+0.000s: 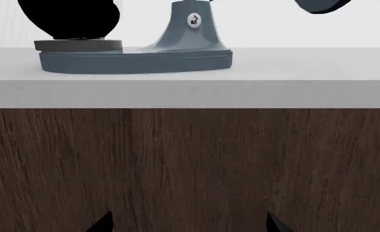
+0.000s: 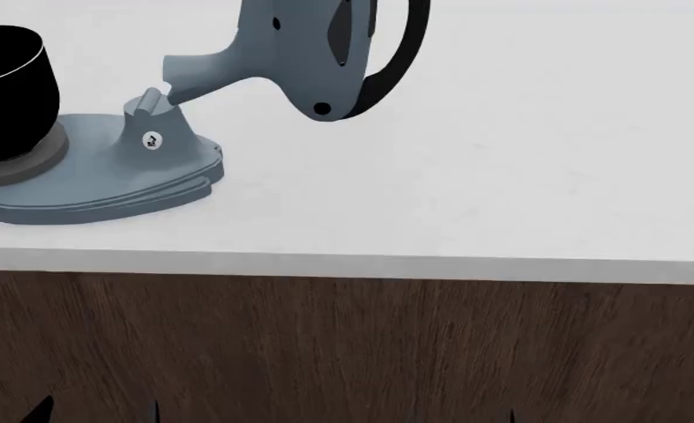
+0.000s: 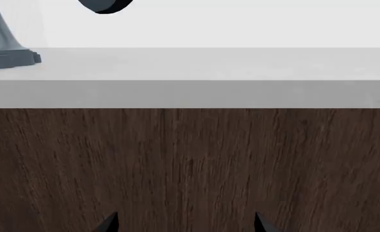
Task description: Close the stand mixer head.
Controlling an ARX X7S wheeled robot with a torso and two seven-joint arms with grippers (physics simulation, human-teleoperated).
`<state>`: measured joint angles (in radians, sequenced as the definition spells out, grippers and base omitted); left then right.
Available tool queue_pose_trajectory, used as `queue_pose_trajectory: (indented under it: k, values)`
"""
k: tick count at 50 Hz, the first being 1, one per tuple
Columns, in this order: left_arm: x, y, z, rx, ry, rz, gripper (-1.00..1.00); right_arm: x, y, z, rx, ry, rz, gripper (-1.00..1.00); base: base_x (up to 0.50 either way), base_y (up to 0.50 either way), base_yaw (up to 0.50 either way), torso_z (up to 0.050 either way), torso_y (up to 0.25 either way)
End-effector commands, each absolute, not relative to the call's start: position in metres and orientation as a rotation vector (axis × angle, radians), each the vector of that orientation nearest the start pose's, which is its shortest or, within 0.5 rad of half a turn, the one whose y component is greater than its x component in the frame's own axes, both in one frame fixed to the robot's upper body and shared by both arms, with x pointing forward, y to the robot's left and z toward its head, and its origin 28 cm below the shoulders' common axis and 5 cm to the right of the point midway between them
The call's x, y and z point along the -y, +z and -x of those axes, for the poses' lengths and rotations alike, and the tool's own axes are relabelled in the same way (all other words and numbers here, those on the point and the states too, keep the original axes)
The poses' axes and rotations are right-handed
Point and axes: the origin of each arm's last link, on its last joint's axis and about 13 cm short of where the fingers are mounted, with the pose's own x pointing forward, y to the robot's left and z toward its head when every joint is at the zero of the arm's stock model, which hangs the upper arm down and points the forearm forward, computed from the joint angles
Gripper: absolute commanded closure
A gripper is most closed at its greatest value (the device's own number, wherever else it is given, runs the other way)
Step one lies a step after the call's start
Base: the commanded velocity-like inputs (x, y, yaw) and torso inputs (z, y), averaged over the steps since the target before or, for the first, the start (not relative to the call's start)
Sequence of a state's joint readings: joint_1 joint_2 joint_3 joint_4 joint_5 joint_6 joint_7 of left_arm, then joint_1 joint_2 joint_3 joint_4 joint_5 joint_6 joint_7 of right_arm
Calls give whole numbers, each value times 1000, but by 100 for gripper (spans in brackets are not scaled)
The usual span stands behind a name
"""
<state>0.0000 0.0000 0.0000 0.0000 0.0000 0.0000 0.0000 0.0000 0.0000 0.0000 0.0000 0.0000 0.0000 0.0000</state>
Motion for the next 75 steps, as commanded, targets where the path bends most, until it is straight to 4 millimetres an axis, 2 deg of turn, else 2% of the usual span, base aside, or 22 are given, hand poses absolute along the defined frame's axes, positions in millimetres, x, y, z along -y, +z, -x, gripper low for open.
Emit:
queue_pose_trajectory:
  k: [1,35,75]
  values:
    - [-205,13,-210,0,0,0,-100,96,13,-210,0,0,0,-100,0,0,0,0,0]
    - [-205,13,-210,9,-21,5,-100,95,12,-211,-2,12,16,-100,0,0,0,0,0]
    - [-205,12,-211,14,-31,-14,-100,95,12,-211,-9,11,32,-100,0,0,0,50,0]
